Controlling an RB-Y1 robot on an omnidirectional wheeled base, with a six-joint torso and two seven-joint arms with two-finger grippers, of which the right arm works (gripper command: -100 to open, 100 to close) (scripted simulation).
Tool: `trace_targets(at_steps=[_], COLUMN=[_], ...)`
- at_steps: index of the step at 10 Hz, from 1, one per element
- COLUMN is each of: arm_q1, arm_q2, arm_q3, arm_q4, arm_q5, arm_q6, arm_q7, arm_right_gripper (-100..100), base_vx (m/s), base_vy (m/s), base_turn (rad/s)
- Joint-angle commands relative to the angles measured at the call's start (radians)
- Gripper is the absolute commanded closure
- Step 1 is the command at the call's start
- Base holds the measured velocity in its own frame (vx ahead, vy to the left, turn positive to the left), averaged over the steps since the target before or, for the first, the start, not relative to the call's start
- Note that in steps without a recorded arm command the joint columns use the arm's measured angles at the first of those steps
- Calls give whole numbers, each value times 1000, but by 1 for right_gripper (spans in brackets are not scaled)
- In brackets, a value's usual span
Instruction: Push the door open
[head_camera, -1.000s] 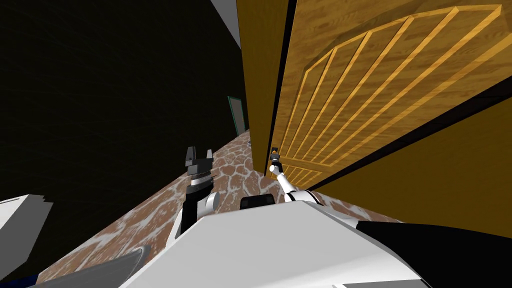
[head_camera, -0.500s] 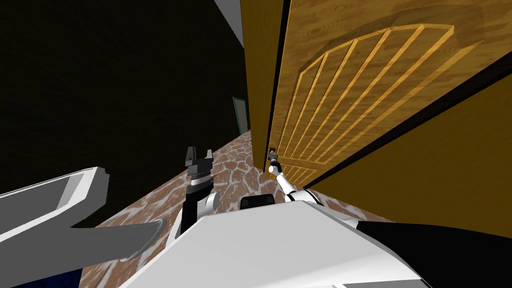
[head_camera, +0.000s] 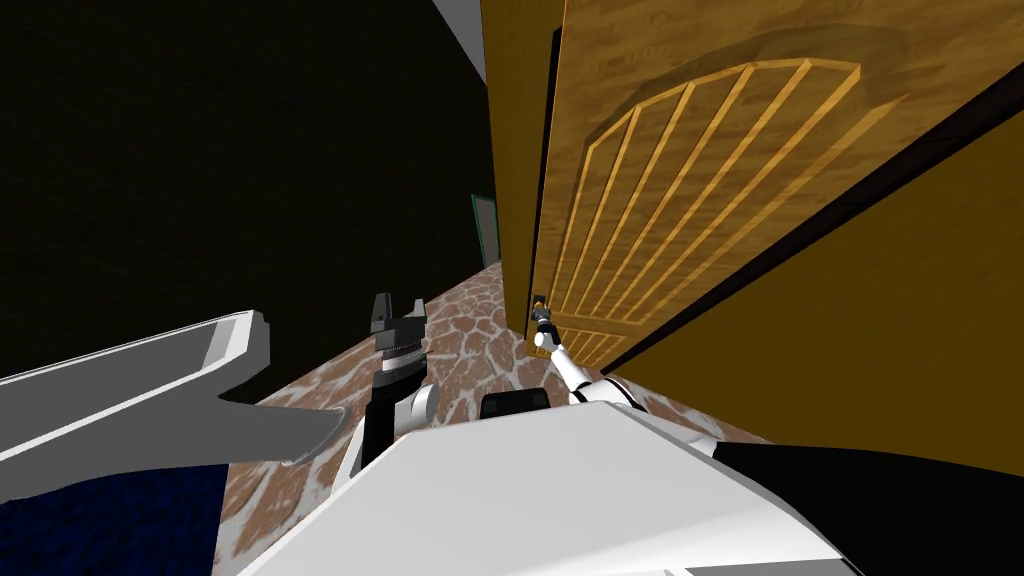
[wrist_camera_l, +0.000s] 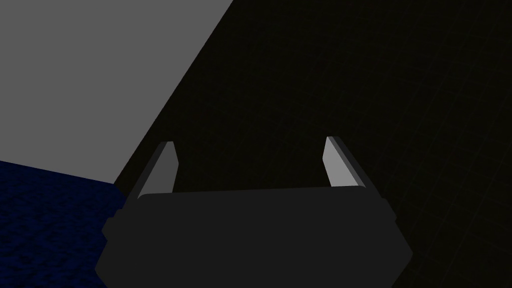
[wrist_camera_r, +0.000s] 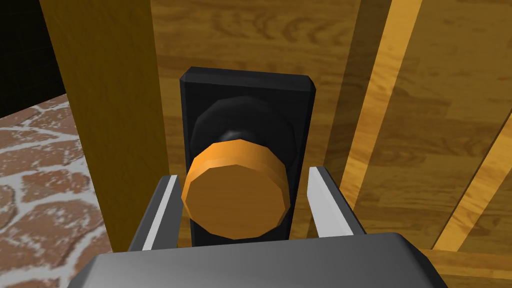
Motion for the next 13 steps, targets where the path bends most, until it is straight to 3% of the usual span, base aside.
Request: trace_targets(at_steps=[1, 4, 9, 13], arm_q1=[9, 11, 15, 7], arm_q2=[-6, 6, 46, 17], arm_q3=[12, 39, 93, 82], arm_q4=[-7, -12, -21, -1], arm_q5=[2, 8, 18, 41], arm_q6=[1, 10, 27, 27], arm_q7=[-14, -29, -60, -74], arm_right_gripper=[100, 100, 100, 100], base_vx=[-215, -169, -228, -137], base_vy=[-91, -74, -79, -78], base_turn=[105, 58, 63, 132])
